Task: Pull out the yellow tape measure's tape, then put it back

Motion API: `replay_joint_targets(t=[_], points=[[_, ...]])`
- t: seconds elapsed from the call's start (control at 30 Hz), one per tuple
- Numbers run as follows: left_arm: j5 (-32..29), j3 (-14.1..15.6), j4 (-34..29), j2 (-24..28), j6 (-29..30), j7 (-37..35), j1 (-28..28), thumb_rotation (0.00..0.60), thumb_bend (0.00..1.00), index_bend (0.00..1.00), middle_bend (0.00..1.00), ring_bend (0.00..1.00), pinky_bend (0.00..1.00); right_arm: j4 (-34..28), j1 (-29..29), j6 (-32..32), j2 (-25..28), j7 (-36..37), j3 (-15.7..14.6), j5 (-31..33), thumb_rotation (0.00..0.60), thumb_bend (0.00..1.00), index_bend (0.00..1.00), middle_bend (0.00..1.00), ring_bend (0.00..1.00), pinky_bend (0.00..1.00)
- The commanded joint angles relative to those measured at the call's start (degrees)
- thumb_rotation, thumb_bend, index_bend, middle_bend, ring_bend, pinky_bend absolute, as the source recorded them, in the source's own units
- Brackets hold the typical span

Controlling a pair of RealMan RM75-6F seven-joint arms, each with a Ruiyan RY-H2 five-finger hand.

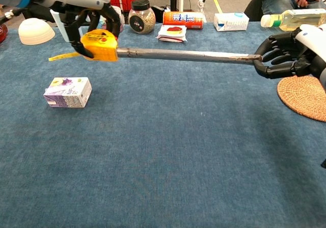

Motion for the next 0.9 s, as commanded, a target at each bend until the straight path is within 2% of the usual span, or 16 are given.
replay_joint_targets(t=[0.03, 0.6, 0.9], points=[[1.07, 0.40, 0.04, 0.97, 0.15, -0.49, 1.27, 0.600, 0.35, 0.54, 0.38, 0.42, 0.50, -0.01, -0.07, -0.01, 0.65, 0.38, 0.35, 0.13, 0.600, 0.54, 0.76, 0.38, 0.32, 0.22], [3.70, 1.20, 1.85, 4.07, 0.27, -2.42, 7.66, 0.600, 0.35, 0.54, 0.38, 0.42, 0.49, 2.64, -1.37, -2.20, 6.55, 6.22, 1.81, 1.99, 0.600, 0.54, 0.76, 0.38, 0.32, 0.23], [3.62, 0.30, 2.72, 4.22, -0.66, -2.42, 9.15, 0.600, 0.35, 0.54, 0.38, 0.42, 0.49, 3.41, -1.36, -2.66, 7.64, 8.01, 2.10, 2.36, 0.600, 0.54, 0.76, 0.38, 0.32, 0.23]])
